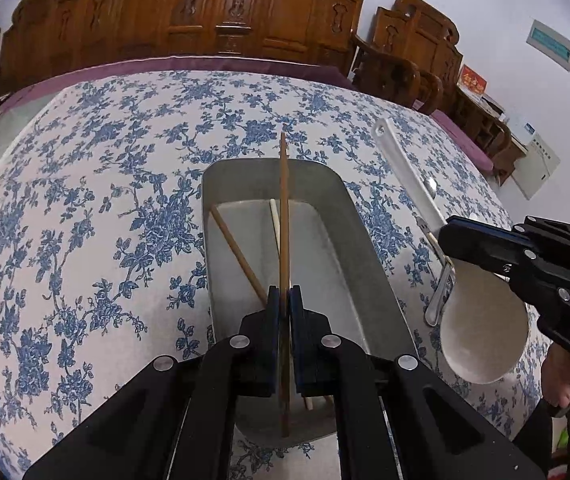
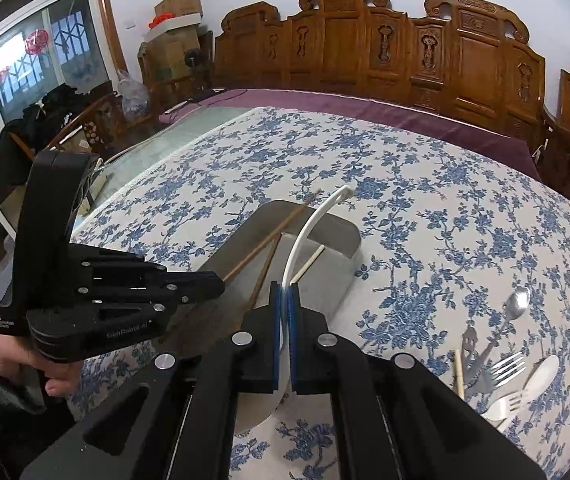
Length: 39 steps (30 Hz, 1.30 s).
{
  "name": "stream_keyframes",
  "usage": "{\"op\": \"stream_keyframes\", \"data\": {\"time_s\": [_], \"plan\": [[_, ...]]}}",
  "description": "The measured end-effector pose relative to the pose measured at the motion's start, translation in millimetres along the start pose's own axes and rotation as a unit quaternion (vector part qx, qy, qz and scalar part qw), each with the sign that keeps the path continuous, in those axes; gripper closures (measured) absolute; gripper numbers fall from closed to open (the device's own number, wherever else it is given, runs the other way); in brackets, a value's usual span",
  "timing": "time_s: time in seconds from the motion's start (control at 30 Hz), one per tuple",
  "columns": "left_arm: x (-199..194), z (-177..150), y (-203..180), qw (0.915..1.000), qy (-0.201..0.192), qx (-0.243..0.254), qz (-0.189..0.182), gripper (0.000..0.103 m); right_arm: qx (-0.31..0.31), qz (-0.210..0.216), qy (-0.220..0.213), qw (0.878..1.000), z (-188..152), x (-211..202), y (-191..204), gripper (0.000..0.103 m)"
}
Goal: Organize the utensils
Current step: 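Carry the chopstick into the grey tray and open the left gripper while the right carries the spoon, then lower the white spoon into the grey tray and open the right gripper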
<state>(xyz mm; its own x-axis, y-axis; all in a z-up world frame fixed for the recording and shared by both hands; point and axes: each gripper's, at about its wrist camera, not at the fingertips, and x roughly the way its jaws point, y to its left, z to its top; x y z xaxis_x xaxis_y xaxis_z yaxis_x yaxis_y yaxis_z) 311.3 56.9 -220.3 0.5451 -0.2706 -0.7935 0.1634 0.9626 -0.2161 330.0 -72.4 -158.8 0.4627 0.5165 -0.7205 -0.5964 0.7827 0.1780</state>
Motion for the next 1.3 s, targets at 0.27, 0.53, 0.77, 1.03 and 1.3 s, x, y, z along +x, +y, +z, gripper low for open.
{"op": "stream_keyframes", "data": {"time_s": [0.27,0.53,0.77,1.03,1.3], "plan": [[-6.8,3.2,7.0,0.9999,-0.009,-0.009,0.002,0.093,0.003,0.000,0.001,1.000,5.3,13.3,3.1,0.098],[-35.8,12.7,23.7,0.9978,-0.050,-0.011,0.041,0.085,-0.003,0.000,0.017,1.000,7.9,38.4,13.0,0.098],[-50.7,17.9,47.9,0.9948,-0.068,-0.026,0.071,0.085,-0.014,0.002,0.044,0.999,6.8,65.2,25.8,0.098],[-54.9,17.8,51.5,0.9935,-0.074,-0.022,0.084,0.085,-0.018,0.000,0.066,0.998,-2.0,85.7,33.0,0.098],[-55.8,17.3,48.2,0.9935,-0.075,-0.013,0.084,0.085,-0.024,-0.001,0.080,0.997,-9.7,91.9,36.4,0.098]]}}
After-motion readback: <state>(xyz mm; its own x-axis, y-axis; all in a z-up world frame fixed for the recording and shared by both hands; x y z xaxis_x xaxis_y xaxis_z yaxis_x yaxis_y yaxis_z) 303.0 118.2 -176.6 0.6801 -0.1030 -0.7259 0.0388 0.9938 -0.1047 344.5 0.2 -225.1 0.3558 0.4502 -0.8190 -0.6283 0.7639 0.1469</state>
